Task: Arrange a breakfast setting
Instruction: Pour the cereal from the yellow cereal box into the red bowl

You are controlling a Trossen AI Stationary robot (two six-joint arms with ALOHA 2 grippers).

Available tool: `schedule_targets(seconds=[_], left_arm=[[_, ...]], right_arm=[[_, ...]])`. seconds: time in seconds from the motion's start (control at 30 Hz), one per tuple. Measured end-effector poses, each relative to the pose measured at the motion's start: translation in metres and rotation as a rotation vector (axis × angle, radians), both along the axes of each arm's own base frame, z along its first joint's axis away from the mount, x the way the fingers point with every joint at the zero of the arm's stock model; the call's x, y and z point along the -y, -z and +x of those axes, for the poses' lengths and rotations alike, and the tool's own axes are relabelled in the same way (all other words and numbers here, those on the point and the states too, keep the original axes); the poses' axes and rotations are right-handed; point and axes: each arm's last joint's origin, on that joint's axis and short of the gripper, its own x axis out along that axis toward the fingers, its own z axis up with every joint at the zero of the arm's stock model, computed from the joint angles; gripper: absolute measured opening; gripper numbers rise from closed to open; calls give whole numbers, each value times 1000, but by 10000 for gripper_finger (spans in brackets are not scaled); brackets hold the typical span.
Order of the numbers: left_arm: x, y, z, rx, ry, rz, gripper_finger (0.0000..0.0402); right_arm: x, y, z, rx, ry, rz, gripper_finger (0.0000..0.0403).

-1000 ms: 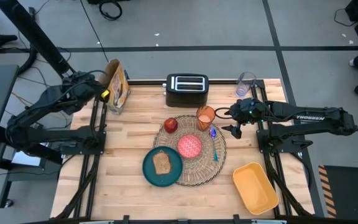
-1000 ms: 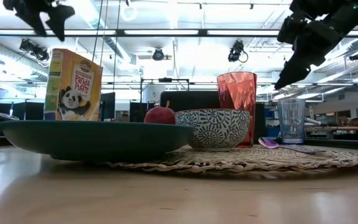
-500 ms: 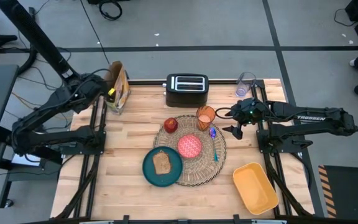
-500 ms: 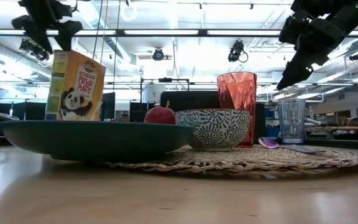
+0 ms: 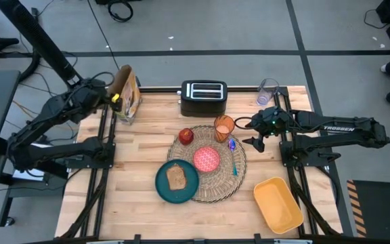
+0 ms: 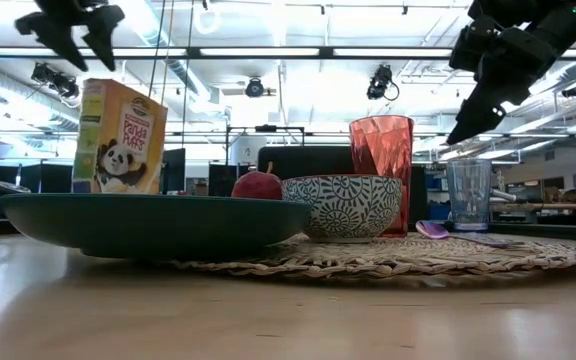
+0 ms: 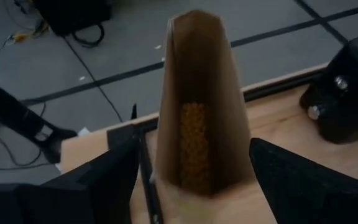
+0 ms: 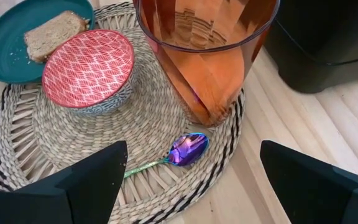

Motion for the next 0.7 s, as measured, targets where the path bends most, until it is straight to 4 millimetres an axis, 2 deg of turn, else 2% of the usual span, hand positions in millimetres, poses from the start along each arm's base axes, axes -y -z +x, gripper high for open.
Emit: schedule_targets(seconds=[0.2,0.47,0.7], left_arm=[[14,9,-17,51,-21,-20,312],[17,27,-16,111,11,-18,312],[14,45,-10,68,-27,13,312]], right_arm=[[0,1,-1,-10,-1,1,376],[0,1,-1,-10,-1,2,376],[0,1,-1,-10,-1,13,376]])
